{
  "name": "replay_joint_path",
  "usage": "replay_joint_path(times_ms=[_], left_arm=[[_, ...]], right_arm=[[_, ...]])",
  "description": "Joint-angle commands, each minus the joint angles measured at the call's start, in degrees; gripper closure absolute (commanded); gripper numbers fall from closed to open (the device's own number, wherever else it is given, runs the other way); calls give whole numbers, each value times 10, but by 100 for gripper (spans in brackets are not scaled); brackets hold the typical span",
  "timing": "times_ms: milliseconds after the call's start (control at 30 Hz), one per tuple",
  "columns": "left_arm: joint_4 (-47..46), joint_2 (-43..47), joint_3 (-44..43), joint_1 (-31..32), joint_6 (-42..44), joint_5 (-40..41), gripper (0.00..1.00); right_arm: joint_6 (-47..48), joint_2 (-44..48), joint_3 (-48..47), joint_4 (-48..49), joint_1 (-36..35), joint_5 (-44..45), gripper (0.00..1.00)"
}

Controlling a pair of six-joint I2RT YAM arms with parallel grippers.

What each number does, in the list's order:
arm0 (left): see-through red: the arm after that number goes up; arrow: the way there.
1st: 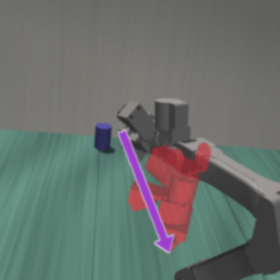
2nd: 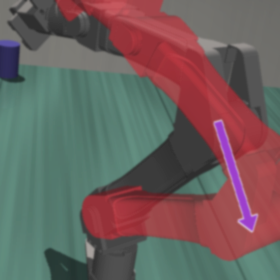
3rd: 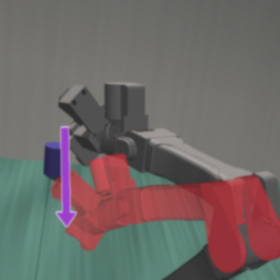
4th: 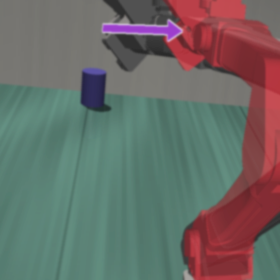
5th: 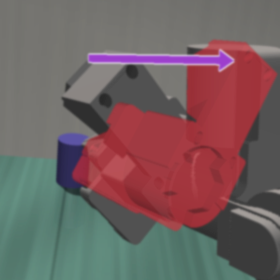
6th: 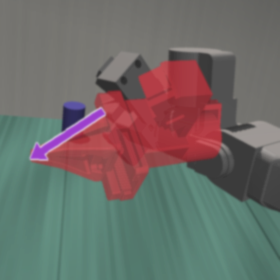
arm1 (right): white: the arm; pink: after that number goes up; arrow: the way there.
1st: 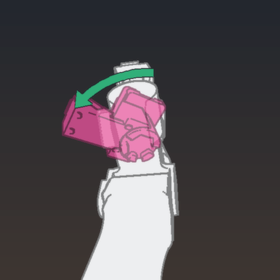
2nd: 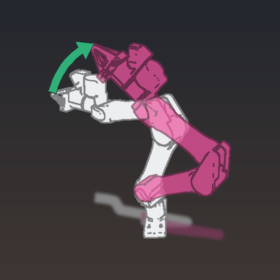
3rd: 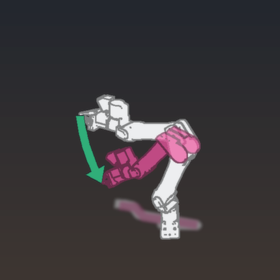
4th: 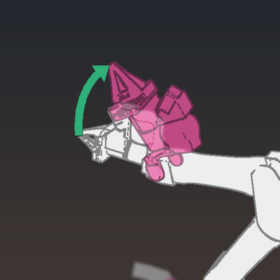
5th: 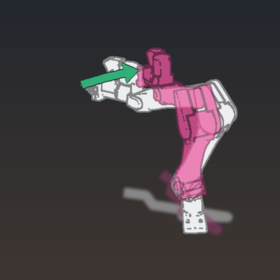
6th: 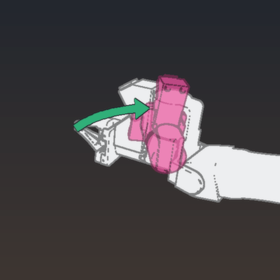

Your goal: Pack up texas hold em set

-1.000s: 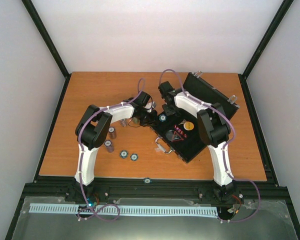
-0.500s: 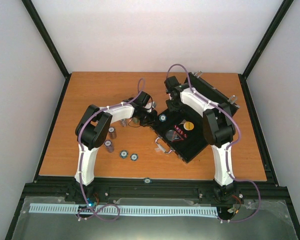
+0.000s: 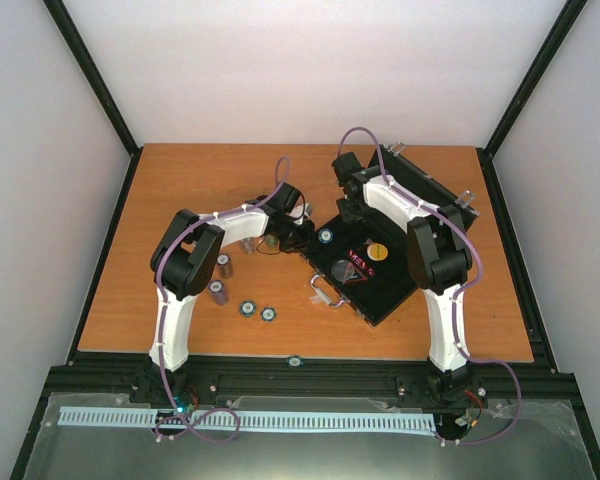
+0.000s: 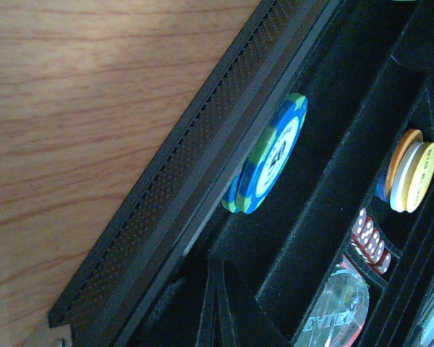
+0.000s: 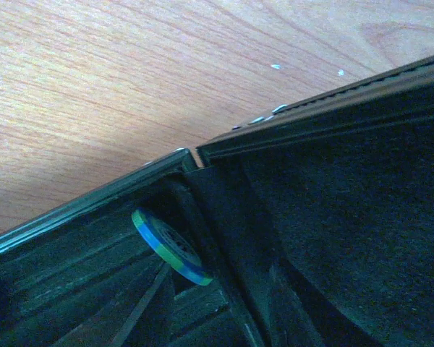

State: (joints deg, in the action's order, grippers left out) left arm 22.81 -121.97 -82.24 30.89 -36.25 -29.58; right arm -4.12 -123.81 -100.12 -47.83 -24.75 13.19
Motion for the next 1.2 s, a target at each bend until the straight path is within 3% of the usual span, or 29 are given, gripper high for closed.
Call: replay_joint_path(times_ms=[0,767,1067,1167], left_arm=[[35,-6,11,-11,13,37,99],[33,0,19,-10,13,40,99],[31,-1,16,-10,14,41,99],[34,-1,11,-10,16,42,99]], right_arm=[[-4,3,-8,-2,3,33,60],[-18,21,2,-14,2,94,56],[8,94,8,-35,-26,16,36],[4,107,30,-36,-44,-33,34]])
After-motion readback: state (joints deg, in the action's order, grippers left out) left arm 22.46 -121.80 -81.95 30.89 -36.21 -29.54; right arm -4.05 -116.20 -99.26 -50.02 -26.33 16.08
